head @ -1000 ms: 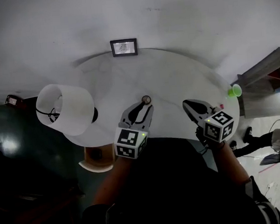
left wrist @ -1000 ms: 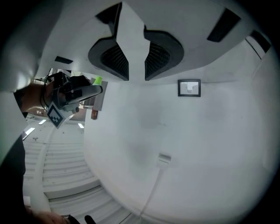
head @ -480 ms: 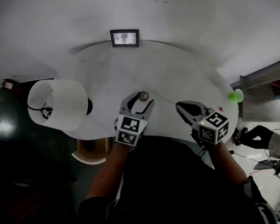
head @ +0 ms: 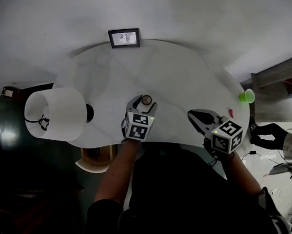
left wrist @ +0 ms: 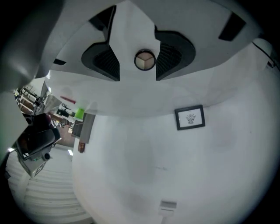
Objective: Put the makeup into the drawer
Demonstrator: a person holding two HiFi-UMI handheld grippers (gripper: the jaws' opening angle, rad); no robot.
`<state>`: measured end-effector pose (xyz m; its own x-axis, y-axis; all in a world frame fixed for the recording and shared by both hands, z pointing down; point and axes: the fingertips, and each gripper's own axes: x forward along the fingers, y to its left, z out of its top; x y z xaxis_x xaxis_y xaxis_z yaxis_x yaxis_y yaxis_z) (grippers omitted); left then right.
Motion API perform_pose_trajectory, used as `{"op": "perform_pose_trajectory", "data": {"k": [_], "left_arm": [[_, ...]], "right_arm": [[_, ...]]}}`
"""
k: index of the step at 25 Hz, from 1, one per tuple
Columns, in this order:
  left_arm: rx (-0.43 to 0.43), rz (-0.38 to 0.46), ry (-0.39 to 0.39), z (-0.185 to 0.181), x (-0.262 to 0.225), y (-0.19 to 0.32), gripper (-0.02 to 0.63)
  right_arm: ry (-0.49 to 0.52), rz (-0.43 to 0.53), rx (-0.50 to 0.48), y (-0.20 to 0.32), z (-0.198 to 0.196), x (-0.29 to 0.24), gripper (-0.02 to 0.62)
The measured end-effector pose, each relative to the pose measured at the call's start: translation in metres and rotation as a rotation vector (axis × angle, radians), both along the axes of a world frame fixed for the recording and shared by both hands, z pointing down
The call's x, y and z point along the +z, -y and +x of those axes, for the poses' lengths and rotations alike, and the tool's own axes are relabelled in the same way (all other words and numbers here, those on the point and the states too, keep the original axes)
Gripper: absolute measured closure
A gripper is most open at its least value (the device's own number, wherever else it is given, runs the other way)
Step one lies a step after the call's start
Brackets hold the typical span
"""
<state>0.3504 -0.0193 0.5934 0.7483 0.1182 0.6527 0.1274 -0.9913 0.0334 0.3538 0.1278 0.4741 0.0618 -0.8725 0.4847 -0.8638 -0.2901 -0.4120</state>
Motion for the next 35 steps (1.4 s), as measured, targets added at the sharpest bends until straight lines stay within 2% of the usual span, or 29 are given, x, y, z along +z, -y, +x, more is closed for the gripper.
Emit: {"op": "perform_pose_trajectory", "data": {"k": [6,12,24,30,35], "left_arm": [[0.009,-0.012,0.071,-0.004,0.026,-0.003,0.350],[0.002,0.022,0.150,-0.001,0.046,-0.002,0.351],[-0.059,0.098,0.188,0.007,0.056,0.010,0.351],[-0.084,0.071,0.248,0.004,0.070,0.009,0.353],[-0.095,0.094,0.237,0.006,0.070,0.007,0.382]], "right_arm": [[0.025,-0.023,0.040,-0.018,-0.005,0.004,0.578],[0.014,-0.036,0.039,-0.028,-0.013,0.007,0.578],[0.036,-0.030,0.045,-0.047,-0.017,0.011,0.578],[0.042,-0.023,0.029,-0.053,-0.012,0.011,0.578],[0.046,-0.023,0.001,-0.056,-0.002,0.007,0.578]]}}
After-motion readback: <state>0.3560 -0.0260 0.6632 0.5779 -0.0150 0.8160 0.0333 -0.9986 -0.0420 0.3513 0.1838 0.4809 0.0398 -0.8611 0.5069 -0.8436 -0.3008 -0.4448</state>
